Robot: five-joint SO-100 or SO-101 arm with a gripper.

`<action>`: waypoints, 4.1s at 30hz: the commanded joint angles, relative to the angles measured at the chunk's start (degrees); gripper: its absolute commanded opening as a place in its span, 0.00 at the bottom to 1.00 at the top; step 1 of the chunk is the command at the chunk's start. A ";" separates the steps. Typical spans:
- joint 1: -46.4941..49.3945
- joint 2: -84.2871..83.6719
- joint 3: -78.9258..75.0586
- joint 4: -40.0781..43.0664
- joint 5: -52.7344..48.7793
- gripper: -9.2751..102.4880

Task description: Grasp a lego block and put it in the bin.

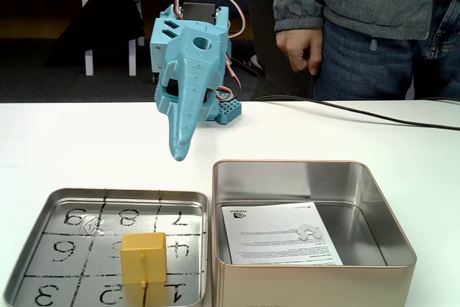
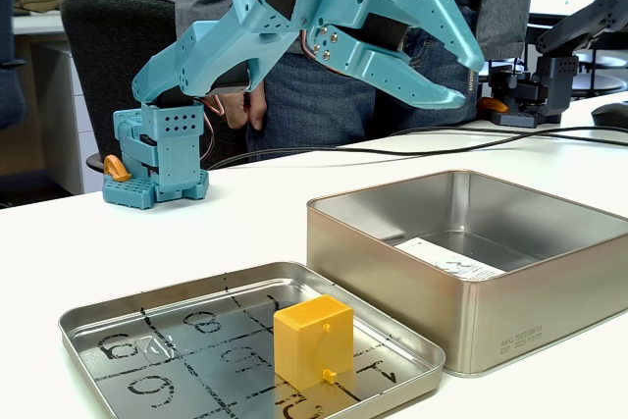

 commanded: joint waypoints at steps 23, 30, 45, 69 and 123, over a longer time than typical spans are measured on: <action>7.29 5.01 -1.85 27.16 0.53 0.08; 7.38 6.33 -1.85 36.91 0.88 0.09; 8.26 2.55 -1.85 38.32 2.20 0.35; 5.54 -11.78 -1.85 23.99 -2.29 0.40; -16.17 -6.15 -1.67 38.06 -1.76 0.08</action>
